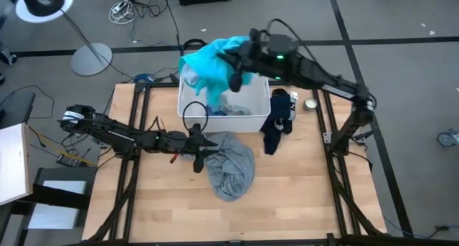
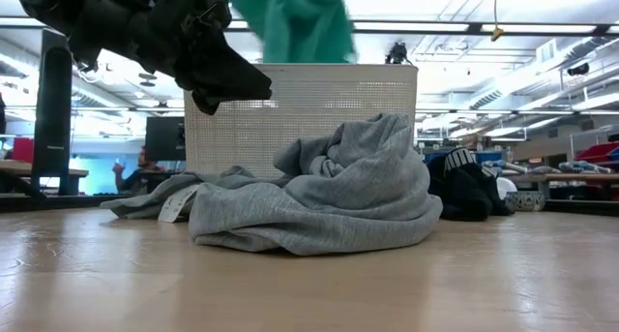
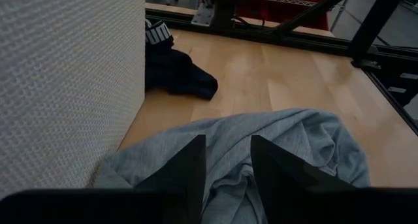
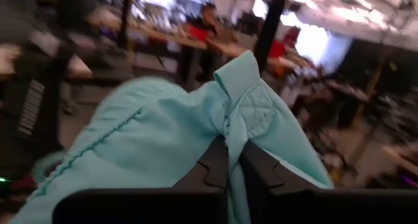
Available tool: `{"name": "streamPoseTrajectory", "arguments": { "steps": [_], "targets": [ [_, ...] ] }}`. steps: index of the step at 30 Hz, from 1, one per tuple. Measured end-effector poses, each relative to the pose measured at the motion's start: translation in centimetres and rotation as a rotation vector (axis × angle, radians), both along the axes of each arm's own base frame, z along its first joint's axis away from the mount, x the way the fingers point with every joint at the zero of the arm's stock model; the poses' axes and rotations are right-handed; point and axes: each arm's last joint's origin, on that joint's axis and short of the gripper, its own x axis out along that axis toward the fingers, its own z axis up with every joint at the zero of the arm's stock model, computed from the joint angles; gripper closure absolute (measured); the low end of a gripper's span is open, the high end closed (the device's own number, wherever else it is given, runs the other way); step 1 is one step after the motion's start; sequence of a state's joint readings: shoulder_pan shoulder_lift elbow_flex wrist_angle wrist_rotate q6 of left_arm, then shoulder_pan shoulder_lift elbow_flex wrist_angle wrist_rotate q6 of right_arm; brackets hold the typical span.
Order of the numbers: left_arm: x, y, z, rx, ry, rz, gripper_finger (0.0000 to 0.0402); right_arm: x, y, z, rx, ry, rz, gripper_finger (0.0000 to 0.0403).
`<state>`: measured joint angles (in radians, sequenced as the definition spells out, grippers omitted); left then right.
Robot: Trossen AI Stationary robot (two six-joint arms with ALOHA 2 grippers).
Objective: Sort clothes
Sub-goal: Put the blue shorts into the white laundry bin, then put the gray sweatshirt into the white laundry bin
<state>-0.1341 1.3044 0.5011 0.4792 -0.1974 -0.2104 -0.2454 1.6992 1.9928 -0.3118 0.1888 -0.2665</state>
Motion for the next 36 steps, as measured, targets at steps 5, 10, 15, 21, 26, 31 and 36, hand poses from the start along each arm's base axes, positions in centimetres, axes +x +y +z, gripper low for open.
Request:
{"name": "streamPoseTrajectory", "arguments": {
  "steps": [5, 10, 15, 21, 26, 31, 36],
  "targets": [
    [0.0, 0.0, -0.1, 0.003, 0.012, 0.000, 0.0275, 1.9, -2.4, -3.7, 0.137, 0.120, -0.219, 0.0349],
    [-0.1, 0.0, -0.2, 0.022, 0.027, -0.006, 0.0275, 0.9, -3.7, -6.4, 0.312, 0.297, -0.351, 0.0308],
    [-0.1, 0.0, -0.2, 0.022, 0.025, -0.004, 0.0275, -1.0, -3.0, -6.7, 0.382, 0.431, -0.318, 0.0266],
    [-0.1, 0.0, -0.2, 0.021, 0.021, -0.004, 0.0275, -4.4, -0.6, -5.3, 0.392, 0.551, -0.299, 0.0236],
    [-0.1, 0.0, -0.2, 0.020, 0.020, -0.004, 0.0275, -7.6, 2.1, -3.4, 0.427, 0.541, -0.266, 0.0235],
    [-0.1, -0.1, -0.2, 0.011, 0.024, -0.035, 0.0275, -10.6, 4.8, -2.0, 0.479, 0.523, -0.225, 0.0236],
    [0.0, -0.1, -0.6, 0.015, 0.047, -0.056, 0.0275, -13.1, 7.2, -1.4, 0.554, 0.530, -0.202, 0.0237]
  ]
}}
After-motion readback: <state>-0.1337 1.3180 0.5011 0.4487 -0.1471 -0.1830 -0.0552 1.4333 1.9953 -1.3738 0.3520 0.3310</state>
